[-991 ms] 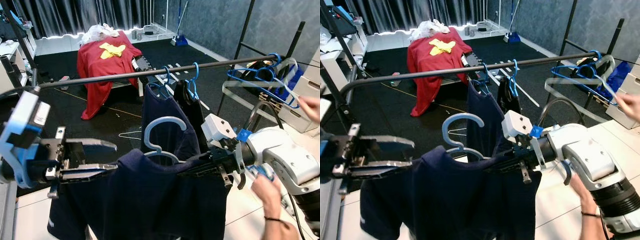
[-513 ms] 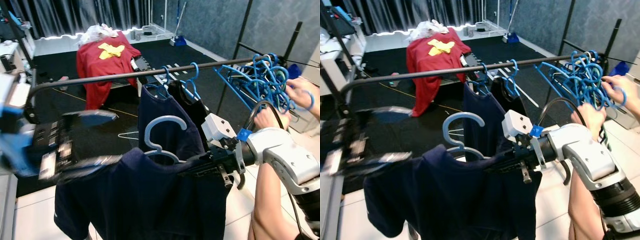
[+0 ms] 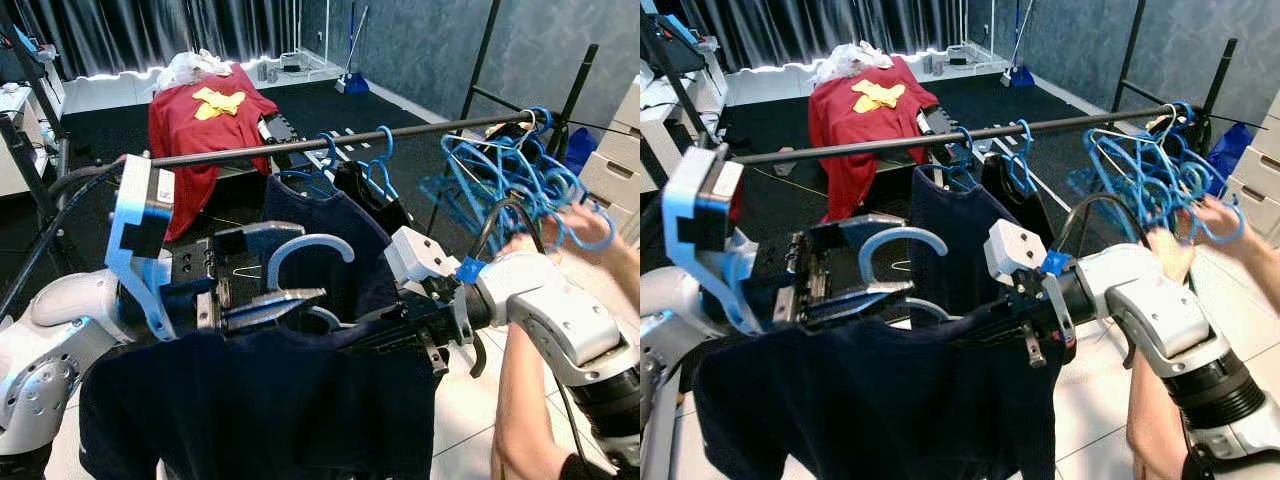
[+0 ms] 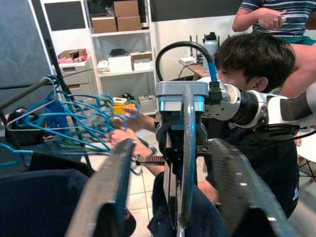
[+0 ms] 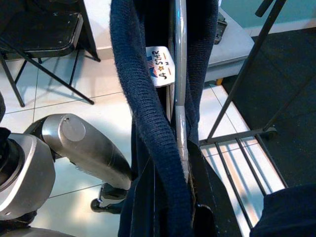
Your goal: Hang hanger
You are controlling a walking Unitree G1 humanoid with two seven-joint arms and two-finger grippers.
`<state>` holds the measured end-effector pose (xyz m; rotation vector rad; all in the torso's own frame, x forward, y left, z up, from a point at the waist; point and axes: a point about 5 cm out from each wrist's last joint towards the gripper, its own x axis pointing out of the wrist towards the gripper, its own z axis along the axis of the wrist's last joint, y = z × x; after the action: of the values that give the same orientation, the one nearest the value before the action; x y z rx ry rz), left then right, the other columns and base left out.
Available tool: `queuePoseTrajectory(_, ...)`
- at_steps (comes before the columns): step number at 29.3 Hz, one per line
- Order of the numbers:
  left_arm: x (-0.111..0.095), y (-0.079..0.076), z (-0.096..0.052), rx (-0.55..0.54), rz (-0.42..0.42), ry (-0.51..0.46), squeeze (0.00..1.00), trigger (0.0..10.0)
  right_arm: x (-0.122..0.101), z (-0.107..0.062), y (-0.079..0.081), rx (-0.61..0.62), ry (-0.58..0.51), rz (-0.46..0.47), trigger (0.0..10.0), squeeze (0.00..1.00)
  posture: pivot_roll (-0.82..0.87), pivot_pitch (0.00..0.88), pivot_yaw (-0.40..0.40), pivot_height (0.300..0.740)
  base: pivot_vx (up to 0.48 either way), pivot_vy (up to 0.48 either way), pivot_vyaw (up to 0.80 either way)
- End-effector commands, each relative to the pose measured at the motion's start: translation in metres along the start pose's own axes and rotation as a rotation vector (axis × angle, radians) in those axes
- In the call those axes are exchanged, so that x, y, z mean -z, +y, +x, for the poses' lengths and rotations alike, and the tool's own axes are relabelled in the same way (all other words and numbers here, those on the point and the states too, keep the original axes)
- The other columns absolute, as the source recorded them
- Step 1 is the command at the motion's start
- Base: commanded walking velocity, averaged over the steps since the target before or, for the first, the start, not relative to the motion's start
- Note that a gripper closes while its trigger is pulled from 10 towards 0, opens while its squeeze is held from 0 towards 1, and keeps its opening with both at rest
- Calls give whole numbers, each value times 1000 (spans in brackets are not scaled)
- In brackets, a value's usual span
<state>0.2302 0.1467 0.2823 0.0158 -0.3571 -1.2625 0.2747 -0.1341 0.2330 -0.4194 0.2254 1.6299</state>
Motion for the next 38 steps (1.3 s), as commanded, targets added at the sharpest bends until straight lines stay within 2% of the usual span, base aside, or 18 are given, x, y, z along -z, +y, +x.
queuePoseTrajectory(1,5,0,0,0,-12,37,0,0,-9,1,-1,0,-9,-43,0,0,-141,0,2,736,0,0,0)
queuePoseTrajectory(14,10,2,4,-38,-4,63,0,0,-8,4,-3,4,-7,-42,0,0,-133,0,1,736,0,0,0)
queuePoseTrajectory(28,4,2,6,-34,2,33,0,0,-8,3,-5,38,-12,-47,0,0,-132,0,3,736,0,0,0)
queuePoseTrajectory(29,3,3,6,-38,5,29,0,0,-7,4,-8,62,-12,-50,10000,0,-130,0,3,736,0,0,0)
queuePoseTrajectory(32,2,3,6,-43,8,23,0,0,-6,5,-11,92,-12,-54,10000,0,-130,0,3,736,0,0,0)
queuePoseTrajectory(33,1,3,6,-45,12,22,0,0,-7,5,-13,103,-26,-53,10000,604,-129,0,4,736,0,0,0)
queuePoseTrajectory(34,0,4,4,-50,21,26,0,0,-10,3,-13,111,-58,-50,10000,1000,-128,0,3,736,0,0,0)
queuePoseTrajectory(38,-7,9,-7,-74,52,43,0,118,-16,-11,-15,146,-127,-36,10000,1000,-135,0,6,736,0,0,0)
